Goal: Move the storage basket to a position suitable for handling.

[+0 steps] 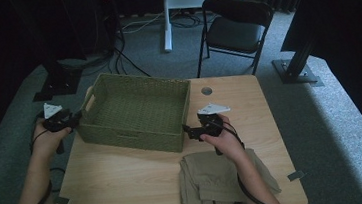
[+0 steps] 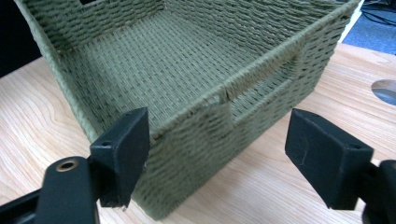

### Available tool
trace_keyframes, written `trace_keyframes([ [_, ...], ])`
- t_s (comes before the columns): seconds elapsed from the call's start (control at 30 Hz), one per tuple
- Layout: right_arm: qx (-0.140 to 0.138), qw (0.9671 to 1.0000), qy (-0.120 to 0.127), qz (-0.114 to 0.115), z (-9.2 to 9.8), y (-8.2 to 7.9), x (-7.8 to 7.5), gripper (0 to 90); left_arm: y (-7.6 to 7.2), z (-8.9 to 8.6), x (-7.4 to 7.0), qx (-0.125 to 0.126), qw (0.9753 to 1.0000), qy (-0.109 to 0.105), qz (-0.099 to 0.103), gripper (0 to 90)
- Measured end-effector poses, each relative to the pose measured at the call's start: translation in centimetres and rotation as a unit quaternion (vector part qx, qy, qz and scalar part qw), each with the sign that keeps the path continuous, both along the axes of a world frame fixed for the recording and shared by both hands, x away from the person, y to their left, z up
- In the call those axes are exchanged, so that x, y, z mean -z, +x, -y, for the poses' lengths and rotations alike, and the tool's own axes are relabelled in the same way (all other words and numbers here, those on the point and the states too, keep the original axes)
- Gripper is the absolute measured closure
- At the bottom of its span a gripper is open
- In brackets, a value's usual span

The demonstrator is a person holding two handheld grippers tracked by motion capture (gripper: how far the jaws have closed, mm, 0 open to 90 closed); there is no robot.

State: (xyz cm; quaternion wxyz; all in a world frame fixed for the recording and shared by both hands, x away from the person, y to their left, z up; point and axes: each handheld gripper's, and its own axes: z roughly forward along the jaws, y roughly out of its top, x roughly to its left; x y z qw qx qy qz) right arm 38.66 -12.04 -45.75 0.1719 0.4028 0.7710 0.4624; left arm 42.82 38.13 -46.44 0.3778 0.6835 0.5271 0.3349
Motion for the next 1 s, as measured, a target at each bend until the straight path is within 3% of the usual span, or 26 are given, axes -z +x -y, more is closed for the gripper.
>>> trace_keyframes([
  [0.07, 0.003, 1.0000, 0.005, 0.001, -0.3, 0.0, 0.1, 23.3, 0.1, 0.1, 0.4, 0.002, 0.9999, 0.003, -0.011, 52.2],
  [0.17, 0.018, 0.9998, 0.011, 0.004, -0.7, -0.1, 0.2, 27.7, 0.3, 0.2, 0.8, -0.006, 0.9998, -0.015, -0.011, 56.9],
  [0.23, 0.028, 0.9995, 0.011, 0.008, -0.8, -0.1, 0.3, 27.9, 0.3, 0.4, 0.8, -0.007, 0.9999, -0.011, -0.009, 60.9],
  [0.33, 0.033, 0.9993, 0.013, 0.011, -1.1, -0.3, 0.3, 27.9, 0.4, 0.8, 0.9, -0.004, 0.9999, -0.002, -0.009, 68.7],
  [0.37, 0.030, 0.9995, 0.011, 0.009, -1.5, -0.3, 0.5, 27.9, 0.4, 1.0, 0.8, 0.003, 0.9999, -0.002, -0.013, 77.9],
  [0.47, 0.028, 0.9995, 0.009, 0.008, -1.9, -0.3, 0.7, 27.9, 0.5, 1.5, 0.7, -0.012, 0.9996, 0.022, -0.015, 79.7],
  [0.53, 0.025, 0.9996, 0.004, 0.012, -2.3, -0.4, 0.9, 30.4, 0.4, 1.5, 0.8, -0.019, 0.9996, 0.012, -0.015, 82.1],
  [0.6, 0.026, 0.9994, 0.020, -0.003, -2.3, -0.4, 1.0, 35.1, 0.3, 1.4, 0.8, -0.021, 0.9997, 0.004, -0.012, 83.3],
  [0.7, 0.029, 0.9994, 0.018, -0.007, -2.3, -0.5, 0.8, 41.2, -0.1, 1.5, 0.9, -0.023, 0.9996, -0.005, -0.013, 84.1],
  [0.93, 0.033, 0.9994, -0.013, -0.004, -2.6, -0.7, 0.2, 58.8, -1.0, 2.1, 0.9, -0.031, 0.9994, -0.002, -0.015, 84.4],
  [1.0, 0.037, 0.9993, -0.006, -0.005, -2.5, -0.7, 0.2, 62.0, -1.3, 2.4, 0.8, -0.035, 0.9993, -0.001, -0.015, 84.4],
])
